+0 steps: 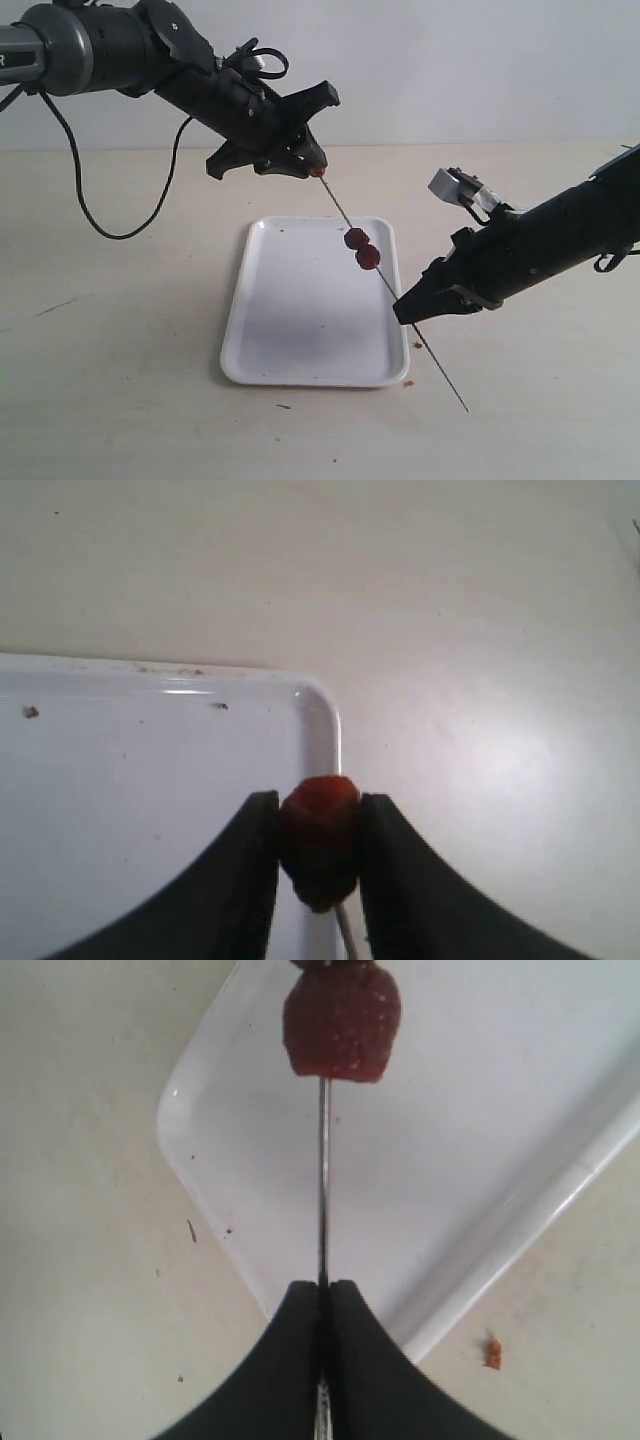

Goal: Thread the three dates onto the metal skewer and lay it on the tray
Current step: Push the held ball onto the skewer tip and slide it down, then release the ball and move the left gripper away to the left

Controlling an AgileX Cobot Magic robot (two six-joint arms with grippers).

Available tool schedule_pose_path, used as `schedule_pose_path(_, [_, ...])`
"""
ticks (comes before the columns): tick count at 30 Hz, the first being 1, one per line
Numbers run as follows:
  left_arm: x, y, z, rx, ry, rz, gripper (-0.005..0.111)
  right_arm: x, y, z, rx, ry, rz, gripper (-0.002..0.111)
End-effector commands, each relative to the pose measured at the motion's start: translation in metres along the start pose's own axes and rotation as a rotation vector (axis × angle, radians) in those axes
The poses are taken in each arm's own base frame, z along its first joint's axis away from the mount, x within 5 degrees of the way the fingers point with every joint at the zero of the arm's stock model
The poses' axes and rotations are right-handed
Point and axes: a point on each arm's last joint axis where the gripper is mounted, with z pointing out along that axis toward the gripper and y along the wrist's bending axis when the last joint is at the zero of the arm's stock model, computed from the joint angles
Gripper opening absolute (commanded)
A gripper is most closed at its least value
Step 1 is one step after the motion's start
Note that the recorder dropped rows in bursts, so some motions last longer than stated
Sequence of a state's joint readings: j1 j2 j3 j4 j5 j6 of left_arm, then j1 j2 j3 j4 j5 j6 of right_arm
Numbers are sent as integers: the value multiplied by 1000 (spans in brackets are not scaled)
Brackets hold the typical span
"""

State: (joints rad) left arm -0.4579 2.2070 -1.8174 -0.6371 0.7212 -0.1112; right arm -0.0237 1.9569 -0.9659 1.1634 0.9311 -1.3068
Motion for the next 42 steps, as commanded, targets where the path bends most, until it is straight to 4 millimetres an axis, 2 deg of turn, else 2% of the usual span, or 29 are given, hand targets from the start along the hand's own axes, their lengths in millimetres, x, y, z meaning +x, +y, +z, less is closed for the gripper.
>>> schedule_pose_path(1, [4,-9,0,14,-1,40,30,-2,-1,0,15,-30,19,0])
schedule_pose_path(14, [32,-38,14,16,51,165,30,-15,0,-1,4,-171,12,0])
schedule_pose_path(25, [35,-39,15,10,66,175,31,-20,0,-2,-1,-220,9,0])
schedule_pose_path(29, [35,-38,15,7,76,186,64,-20,0,-2,-1,-220,4,0])
schedule_pose_path(31, [35,-37,14,6,78,200,72,-20,0,-2,-1,-220,3,0])
schedule_pose_path(34, [30,-39,8,14,41,205,71,-20,0,-2,-1,-220,3,0])
schedule_pose_path(38, [17,-43,-14,9,-30,262,70,-20,0,-2,-2,-226,8,0])
schedule_pose_path(40, [11,-43,-29,-32,-69,324,60,-21,0,-2,-7,-235,50,0])
schedule_pose_path(42, [8,-42,-42,-103,-88,407,40,-22,2,-3,-30,-241,103,0])
